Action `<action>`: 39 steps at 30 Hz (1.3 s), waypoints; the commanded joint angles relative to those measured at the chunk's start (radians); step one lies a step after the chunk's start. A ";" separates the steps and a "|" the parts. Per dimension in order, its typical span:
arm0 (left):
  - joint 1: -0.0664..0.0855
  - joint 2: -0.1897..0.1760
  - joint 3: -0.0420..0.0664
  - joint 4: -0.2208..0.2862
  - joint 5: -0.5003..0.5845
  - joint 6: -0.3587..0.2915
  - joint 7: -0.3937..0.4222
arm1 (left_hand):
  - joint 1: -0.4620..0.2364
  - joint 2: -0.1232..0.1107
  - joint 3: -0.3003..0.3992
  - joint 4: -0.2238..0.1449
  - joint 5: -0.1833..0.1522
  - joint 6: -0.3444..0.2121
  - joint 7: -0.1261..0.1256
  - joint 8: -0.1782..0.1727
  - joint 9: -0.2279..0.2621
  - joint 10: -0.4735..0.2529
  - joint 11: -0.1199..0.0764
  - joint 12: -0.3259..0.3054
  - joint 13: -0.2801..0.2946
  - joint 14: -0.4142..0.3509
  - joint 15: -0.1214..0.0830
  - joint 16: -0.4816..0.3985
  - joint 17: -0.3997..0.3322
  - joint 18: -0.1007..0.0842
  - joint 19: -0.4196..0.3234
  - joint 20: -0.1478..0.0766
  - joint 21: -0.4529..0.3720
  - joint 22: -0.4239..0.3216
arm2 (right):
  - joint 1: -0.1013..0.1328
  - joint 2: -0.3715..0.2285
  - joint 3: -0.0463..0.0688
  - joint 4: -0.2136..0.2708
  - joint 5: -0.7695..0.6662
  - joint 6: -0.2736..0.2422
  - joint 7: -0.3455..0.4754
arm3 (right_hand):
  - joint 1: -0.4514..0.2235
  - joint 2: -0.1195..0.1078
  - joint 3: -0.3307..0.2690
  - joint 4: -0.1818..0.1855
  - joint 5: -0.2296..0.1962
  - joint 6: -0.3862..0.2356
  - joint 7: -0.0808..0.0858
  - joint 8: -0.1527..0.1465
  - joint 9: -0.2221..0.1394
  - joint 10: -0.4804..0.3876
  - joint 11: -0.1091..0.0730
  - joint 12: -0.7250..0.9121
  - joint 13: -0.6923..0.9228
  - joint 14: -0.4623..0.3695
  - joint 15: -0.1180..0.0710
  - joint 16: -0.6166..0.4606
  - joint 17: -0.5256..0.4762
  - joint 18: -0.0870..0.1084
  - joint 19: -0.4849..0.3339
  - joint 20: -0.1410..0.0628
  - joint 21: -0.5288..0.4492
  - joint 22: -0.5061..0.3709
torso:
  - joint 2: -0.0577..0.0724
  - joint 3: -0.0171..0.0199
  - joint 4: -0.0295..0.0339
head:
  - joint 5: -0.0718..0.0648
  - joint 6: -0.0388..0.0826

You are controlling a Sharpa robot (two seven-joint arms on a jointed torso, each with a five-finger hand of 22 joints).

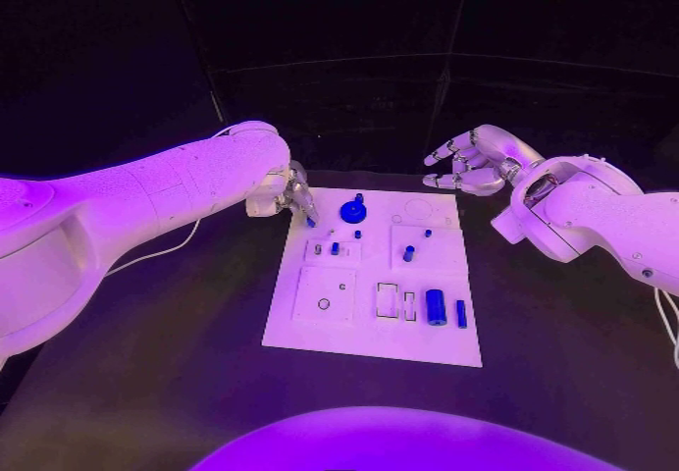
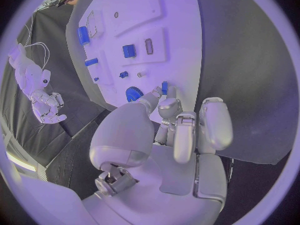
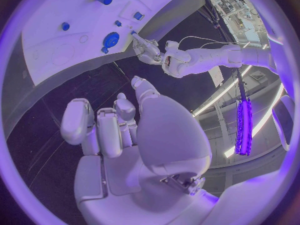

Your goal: Assemble the parts on the task board

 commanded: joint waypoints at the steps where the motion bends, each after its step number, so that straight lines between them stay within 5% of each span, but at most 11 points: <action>1: 0.003 -0.031 0.001 0.044 0.076 -0.070 0.017 | -0.015 -0.005 0.118 -0.102 0.005 0.000 -0.004 0.010 0.003 0.007 -0.001 0.000 -0.001 0.106 0.001 0.003 0.263 -0.006 0.005 0.002 0.000 0.000 | 0.002 -0.002 0.001 0.001 0.001 0.002 0.003 | 0.000 0.001 0.001 0.005 0.001 -0.006 0.000 0.005 0.000 -0.004 0.001 0.001 0.001 0.047 -0.007 -0.002 0.001 0.014 -0.005 0.000 -0.006 -0.001 | 0.000 0.0006 0.0019 | 0.003 0.002; 18: 0.010 -0.196 0.001 0.315 0.121 -0.233 0.054 | -0.044 -0.041 0.198 -0.122 0.004 0.000 -0.007 0.037 0.017 0.010 -0.003 -0.013 -0.022 0.106 -0.001 0.003 0.263 -0.005 0.006 0.001 -0.003 0.000 | 0.001 -0.009 0.000 -0.005 0.001 0.000 0.001 | 0.002 0.001 0.003 0.005 0.006 -0.006 0.000 0.005 0.000 -0.006 0.001 0.000 0.000 0.047 -0.007 -0.002 0.000 0.014 -0.006 0.000 -0.007 -0.002 | 0.000 -0.0001 0.0021 | 0.015 -0.001; 30: -0.027 -0.261 -0.004 0.446 0.016 -0.330 0.065 | -0.051 -0.051 0.216 -0.121 0.004 0.000 -0.010 0.048 0.022 0.014 -0.005 -0.017 -0.027 0.106 -0.003 0.003 0.263 -0.006 0.008 -0.001 0.000 0.004 | 0.001 -0.013 0.000 -0.010 0.001 0.001 0.000 | 0.001 0.001 0.003 0.006 0.008 -0.006 0.000 0.005 0.000 -0.006 0.001 0.000 -0.001 0.047 -0.007 -0.003 0.000 0.014 -0.005 0.000 -0.007 -0.002 | 0.000 0.0000 0.0018 | 0.024 -0.004; 39: -0.049 -0.268 -0.008 0.471 -0.046 -0.319 0.039 | -0.053 -0.054 0.223 -0.119 0.004 0.000 -0.010 0.051 0.023 0.015 -0.006 -0.018 -0.029 0.106 -0.003 0.003 0.263 -0.006 0.009 -0.001 0.001 0.005 | 0.001 -0.012 0.000 -0.012 0.001 0.002 0.001 | 0.001 0.001 0.003 0.006 0.008 -0.006 0.000 0.005 0.000 -0.006 0.001 0.000 -0.001 0.047 -0.007 -0.003 0.000 0.014 -0.005 0.000 -0.007 -0.002 | 0.000 -0.0004 -0.0023 | 0.028 -0.004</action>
